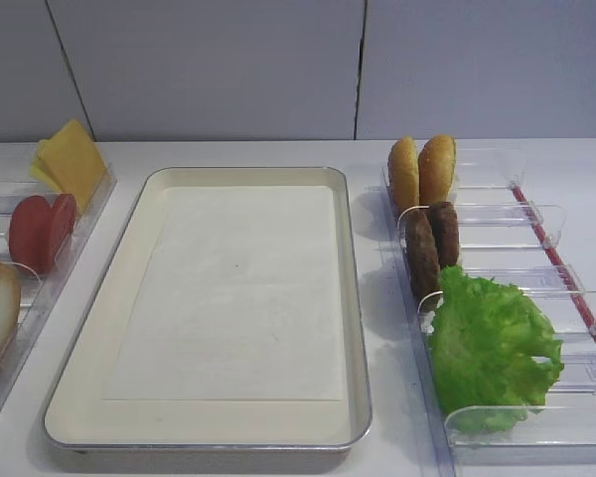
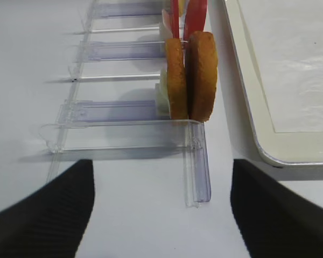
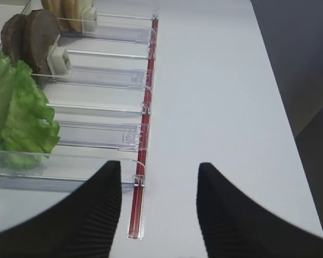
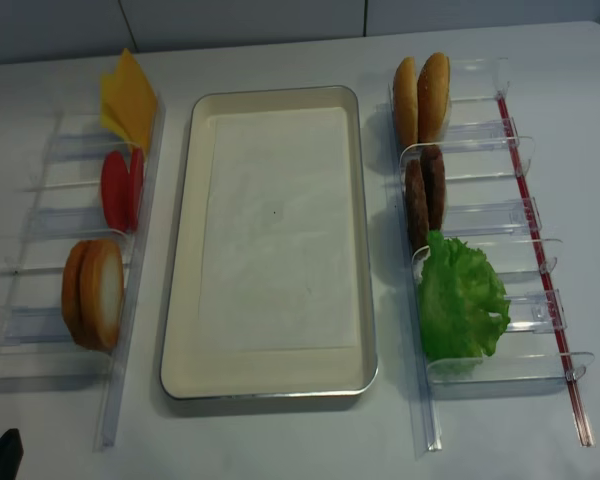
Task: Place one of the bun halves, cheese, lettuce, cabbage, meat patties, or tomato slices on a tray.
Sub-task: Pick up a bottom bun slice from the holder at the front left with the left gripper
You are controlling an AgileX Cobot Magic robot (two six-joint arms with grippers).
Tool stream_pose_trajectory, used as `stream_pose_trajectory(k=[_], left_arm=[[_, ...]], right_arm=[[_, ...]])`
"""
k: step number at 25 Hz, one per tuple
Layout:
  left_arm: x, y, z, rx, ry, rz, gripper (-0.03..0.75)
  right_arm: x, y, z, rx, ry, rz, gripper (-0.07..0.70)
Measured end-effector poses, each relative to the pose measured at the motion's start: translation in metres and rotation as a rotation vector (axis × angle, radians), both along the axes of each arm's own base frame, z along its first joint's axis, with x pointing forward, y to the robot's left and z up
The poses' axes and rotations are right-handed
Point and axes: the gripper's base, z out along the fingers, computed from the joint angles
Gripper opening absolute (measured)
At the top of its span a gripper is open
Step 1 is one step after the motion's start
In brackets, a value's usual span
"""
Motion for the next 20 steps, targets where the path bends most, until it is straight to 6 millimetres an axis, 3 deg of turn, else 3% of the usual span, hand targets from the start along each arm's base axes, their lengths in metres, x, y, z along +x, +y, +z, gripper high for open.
stream_pose_trajectory(k=[20], left_arm=[[0.0000, 0.0000, 0.0000, 0.000, 0.000, 0.000, 0.529]], right_arm=[[0.0000, 0.0000, 0.0000, 0.000, 0.000, 0.000, 0.371]])
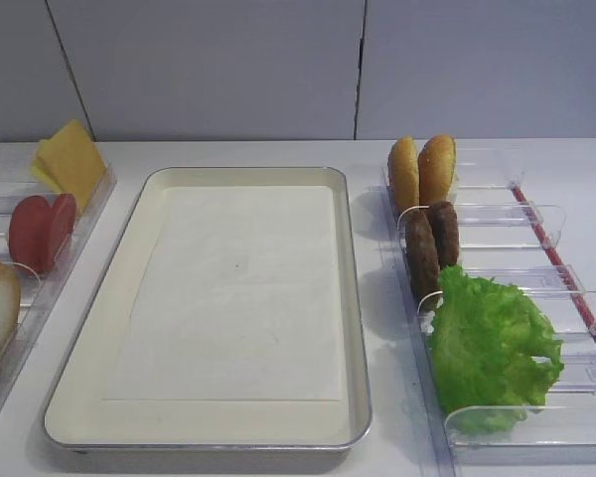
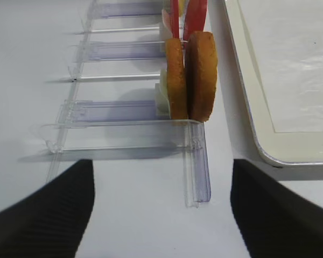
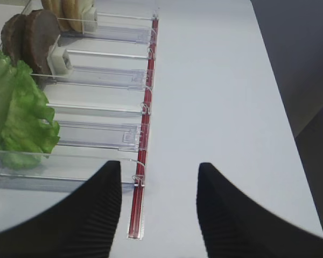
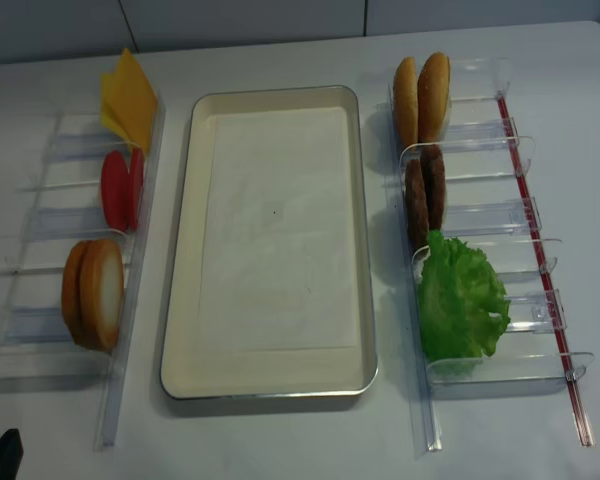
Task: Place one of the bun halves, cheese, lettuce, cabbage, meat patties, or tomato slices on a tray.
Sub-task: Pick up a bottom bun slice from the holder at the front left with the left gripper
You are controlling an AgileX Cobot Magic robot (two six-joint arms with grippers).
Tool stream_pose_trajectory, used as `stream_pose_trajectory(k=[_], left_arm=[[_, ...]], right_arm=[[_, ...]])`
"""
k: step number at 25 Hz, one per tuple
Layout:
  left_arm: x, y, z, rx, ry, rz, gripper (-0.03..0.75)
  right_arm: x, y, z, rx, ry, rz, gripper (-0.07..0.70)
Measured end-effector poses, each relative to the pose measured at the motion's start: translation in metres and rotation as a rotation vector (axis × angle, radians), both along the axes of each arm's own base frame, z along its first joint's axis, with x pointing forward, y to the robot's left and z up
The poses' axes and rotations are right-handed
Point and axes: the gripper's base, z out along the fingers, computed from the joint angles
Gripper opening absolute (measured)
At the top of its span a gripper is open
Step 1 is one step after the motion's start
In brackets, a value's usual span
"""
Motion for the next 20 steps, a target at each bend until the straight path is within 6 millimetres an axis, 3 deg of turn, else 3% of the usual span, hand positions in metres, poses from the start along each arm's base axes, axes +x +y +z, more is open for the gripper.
stream_pose_trajectory(k=[8, 20], left_arm=[[0.003, -0.001, 0.003, -0.004, 0.019, -0.014, 0.529], [0.044, -0.011, 0.022, -0.053, 0.137, -0.144, 0.496]], right_arm=[[0.000, 0.000, 0.000, 0.000, 0.000, 0.000, 0.371], [0.000, 0.000, 0.000, 0.000, 0.000, 0.000, 0.371]])
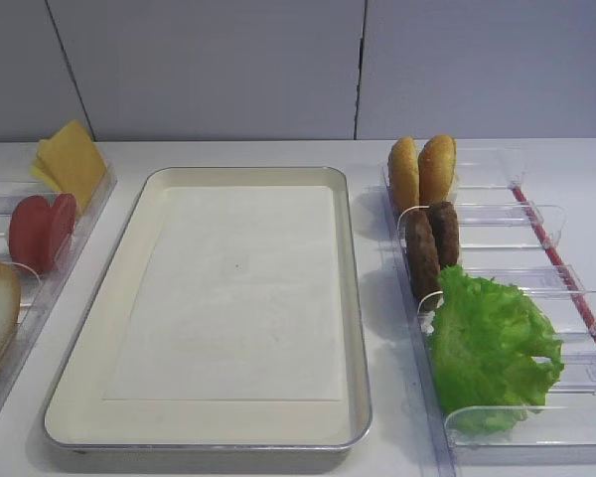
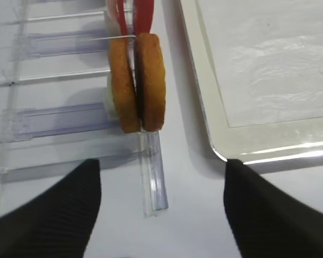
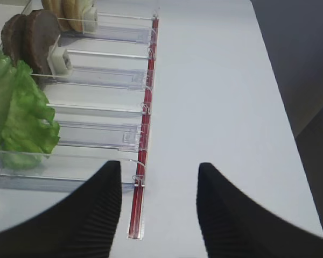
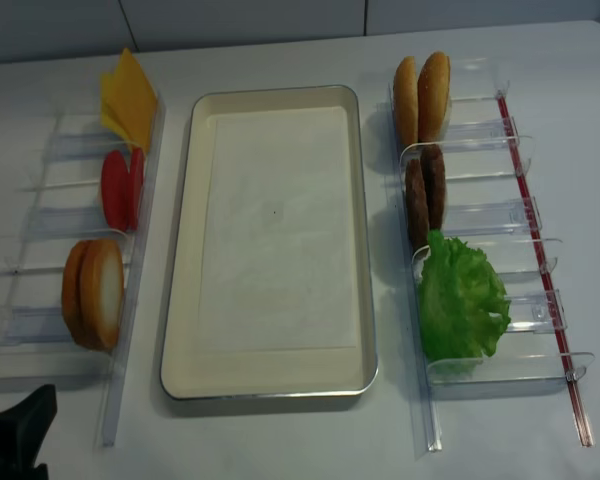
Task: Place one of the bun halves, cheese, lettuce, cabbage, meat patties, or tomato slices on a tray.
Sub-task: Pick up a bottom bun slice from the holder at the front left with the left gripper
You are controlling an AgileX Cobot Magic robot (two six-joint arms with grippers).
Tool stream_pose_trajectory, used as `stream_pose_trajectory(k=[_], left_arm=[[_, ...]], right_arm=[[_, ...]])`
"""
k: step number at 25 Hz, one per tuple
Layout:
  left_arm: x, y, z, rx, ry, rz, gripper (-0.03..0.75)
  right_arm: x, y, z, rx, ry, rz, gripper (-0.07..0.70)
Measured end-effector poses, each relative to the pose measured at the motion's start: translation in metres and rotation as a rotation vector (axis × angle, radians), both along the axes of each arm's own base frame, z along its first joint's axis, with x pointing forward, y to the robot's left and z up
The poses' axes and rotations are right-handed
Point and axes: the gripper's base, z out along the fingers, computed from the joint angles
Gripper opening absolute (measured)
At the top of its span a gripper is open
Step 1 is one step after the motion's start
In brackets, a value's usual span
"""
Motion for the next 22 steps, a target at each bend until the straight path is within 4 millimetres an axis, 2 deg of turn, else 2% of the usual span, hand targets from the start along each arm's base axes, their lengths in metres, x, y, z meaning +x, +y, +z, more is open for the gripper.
stream_pose_trajectory(k=[5, 22], left_arm=[[0.021, -0.005, 0.009, -0.012, 0.030, -0.077, 0.461], [0.096, -0.009, 0.040, -0.028, 0.099, -0.161, 0.455]], right_arm=[[0.000, 0.000, 0.000, 0.000, 0.000, 0.000, 0.371], [0.000, 0.000, 0.000, 0.000, 0.000, 0.000, 0.371]])
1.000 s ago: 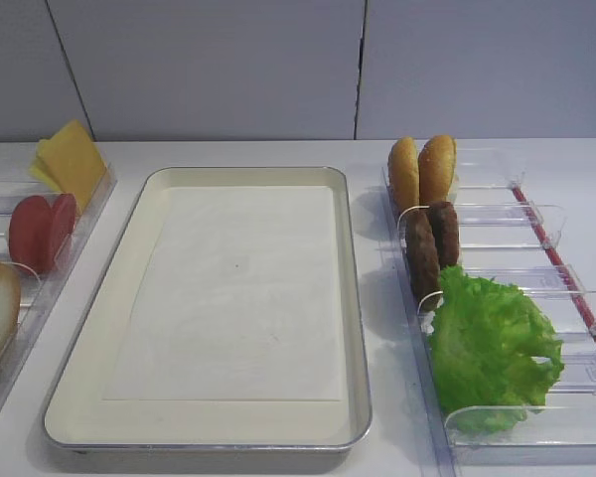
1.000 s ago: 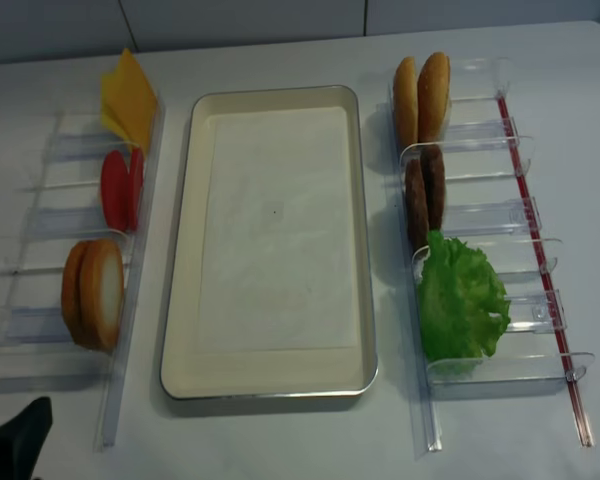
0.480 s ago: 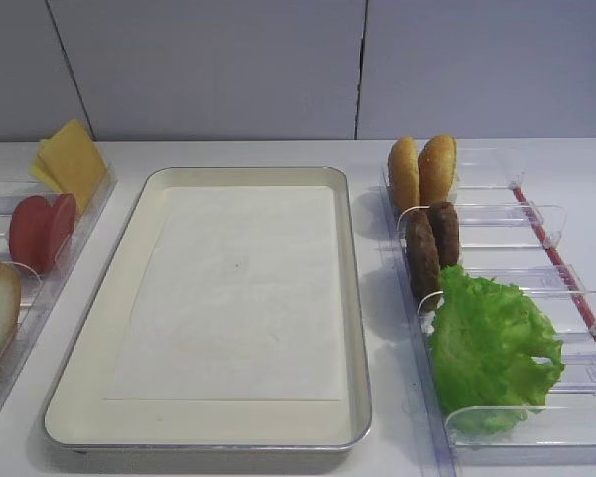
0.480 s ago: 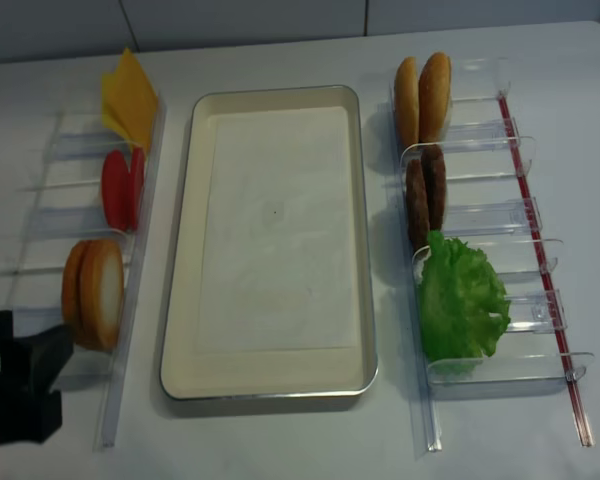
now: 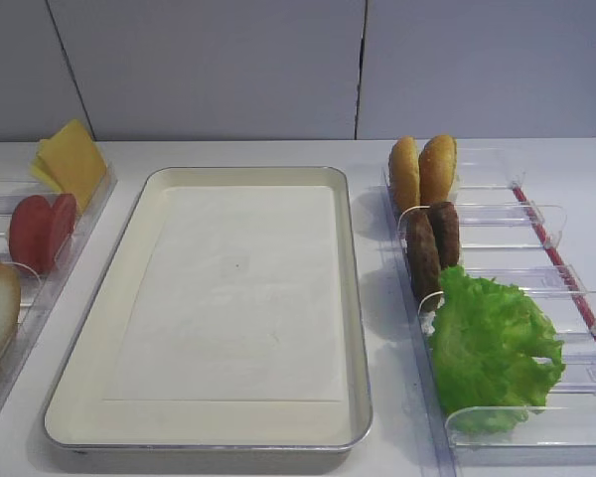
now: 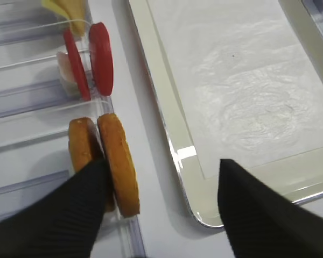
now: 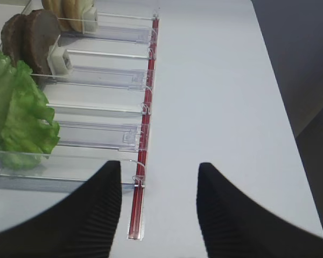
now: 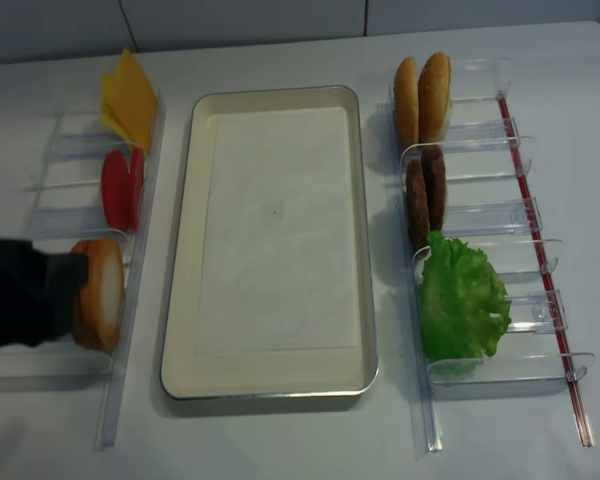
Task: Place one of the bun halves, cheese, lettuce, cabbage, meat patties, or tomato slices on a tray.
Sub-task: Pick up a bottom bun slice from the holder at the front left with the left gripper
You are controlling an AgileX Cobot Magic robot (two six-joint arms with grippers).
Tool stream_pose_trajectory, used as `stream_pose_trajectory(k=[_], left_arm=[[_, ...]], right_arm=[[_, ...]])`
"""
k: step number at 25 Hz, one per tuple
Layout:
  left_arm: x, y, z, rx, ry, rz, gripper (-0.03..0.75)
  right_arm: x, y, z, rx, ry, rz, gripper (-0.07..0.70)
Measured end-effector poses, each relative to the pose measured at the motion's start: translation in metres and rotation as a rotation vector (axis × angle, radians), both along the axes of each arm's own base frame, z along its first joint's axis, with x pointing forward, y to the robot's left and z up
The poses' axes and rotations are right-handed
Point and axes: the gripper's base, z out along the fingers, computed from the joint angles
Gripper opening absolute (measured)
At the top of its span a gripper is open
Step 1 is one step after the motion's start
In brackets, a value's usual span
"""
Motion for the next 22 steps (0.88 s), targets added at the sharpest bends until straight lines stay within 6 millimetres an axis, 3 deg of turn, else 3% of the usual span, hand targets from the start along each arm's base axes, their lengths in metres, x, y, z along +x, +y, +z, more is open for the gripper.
stream_pose_trajectory(k=[6, 12, 22], left_arm=[[0.034, -0.004, -0.002, 0.000, 0.089, -0.002, 0.450], [0.063, -0.002, -0.023, 0.042, 0.220, 0.044, 0.442], [0.080, -0.001, -0.041, 0.073, 0.299, 0.063, 0.441]], right_arm=[[0.000, 0.000, 0.000, 0.000, 0.000, 0.000, 0.371], [0.000, 0.000, 0.000, 0.000, 0.000, 0.000, 0.371], [0.000, 0.000, 0.000, 0.000, 0.000, 0.000, 0.371]])
